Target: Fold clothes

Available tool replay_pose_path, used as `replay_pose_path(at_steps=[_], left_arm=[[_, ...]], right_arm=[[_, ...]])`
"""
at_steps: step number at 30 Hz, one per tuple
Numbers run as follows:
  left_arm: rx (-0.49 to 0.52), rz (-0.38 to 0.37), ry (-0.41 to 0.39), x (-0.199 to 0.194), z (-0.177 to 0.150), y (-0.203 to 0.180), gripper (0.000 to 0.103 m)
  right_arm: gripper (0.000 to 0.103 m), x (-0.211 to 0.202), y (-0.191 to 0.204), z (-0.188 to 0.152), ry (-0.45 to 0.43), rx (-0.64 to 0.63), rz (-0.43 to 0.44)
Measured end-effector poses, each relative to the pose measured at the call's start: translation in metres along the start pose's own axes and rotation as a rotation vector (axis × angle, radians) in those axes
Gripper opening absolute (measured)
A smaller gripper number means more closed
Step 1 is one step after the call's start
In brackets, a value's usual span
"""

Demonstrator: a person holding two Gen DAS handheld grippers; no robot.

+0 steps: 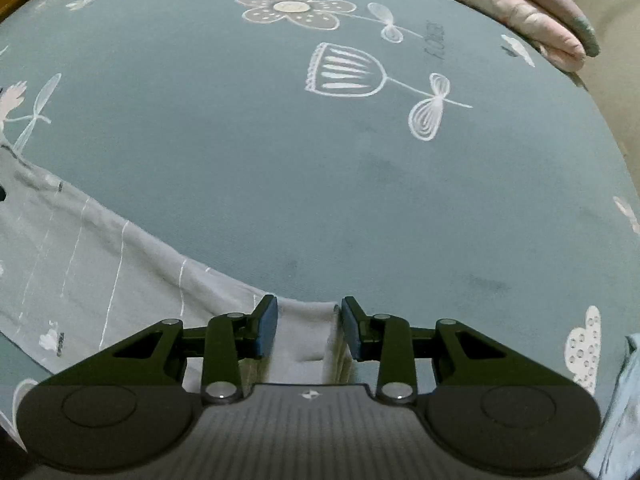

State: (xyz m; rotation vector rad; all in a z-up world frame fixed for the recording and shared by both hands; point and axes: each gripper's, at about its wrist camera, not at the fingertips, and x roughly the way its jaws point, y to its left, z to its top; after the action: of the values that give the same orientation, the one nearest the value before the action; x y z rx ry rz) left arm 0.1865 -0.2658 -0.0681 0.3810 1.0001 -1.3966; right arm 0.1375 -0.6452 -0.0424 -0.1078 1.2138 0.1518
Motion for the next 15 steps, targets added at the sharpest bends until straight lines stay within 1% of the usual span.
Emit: replay_pose_path(at_steps=[1, 2, 4, 7, 9, 10, 11, 13, 15], left_arm=[[-0.001, -0.001, 0.000, 0.000, 0.000, 0.000, 0.102], [-0.001, -0.001, 0.000, 0.000, 0.000, 0.000, 0.102], [0.003, 0.002, 0.001, 0.001, 0.000, -0.001, 0.102], [0.003, 0.001, -0.003, 0.002, 0.000, -0.001, 0.102], [0.002, -0.001, -0.005, 0.002, -0.001, -0.001, 0.102], [0.003, 0.000, -0.004, 0.001, -0.002, -0.001, 0.102], [0.003, 0.002, -0.003, 0.001, -0.002, -0.001, 0.102], [-0.005, 0.007, 0.000, -0.002, -0.001, -0.001, 0.102], [-0.026, 0.000, -0.006, -0.006, 0.001, 0.000, 0.102]], right_arm=[[0.014, -0.001, -0.001, -0.001, -0.010, 0.007, 0.016], [0.010, -0.002, -0.001, -0.001, -0.019, 0.010, 0.025], [0.010, -0.003, 0.001, -0.001, -0.027, 0.000, -0.001], [0.011, -0.001, -0.007, -0.003, -0.029, 0.029, -0.025], [0.018, 0.004, -0.012, -0.005, -0.014, 0.050, -0.051], [0.024, 0.005, -0.014, -0.005, -0.010, 0.058, -0.064], [0.026, 0.002, -0.015, -0.004, -0.014, 0.068, -0.070], [0.026, -0.006, -0.011, -0.002, -0.020, 0.063, -0.099], [0.027, -0.017, 0.000, -0.002, -0.037, 0.045, -0.097]])
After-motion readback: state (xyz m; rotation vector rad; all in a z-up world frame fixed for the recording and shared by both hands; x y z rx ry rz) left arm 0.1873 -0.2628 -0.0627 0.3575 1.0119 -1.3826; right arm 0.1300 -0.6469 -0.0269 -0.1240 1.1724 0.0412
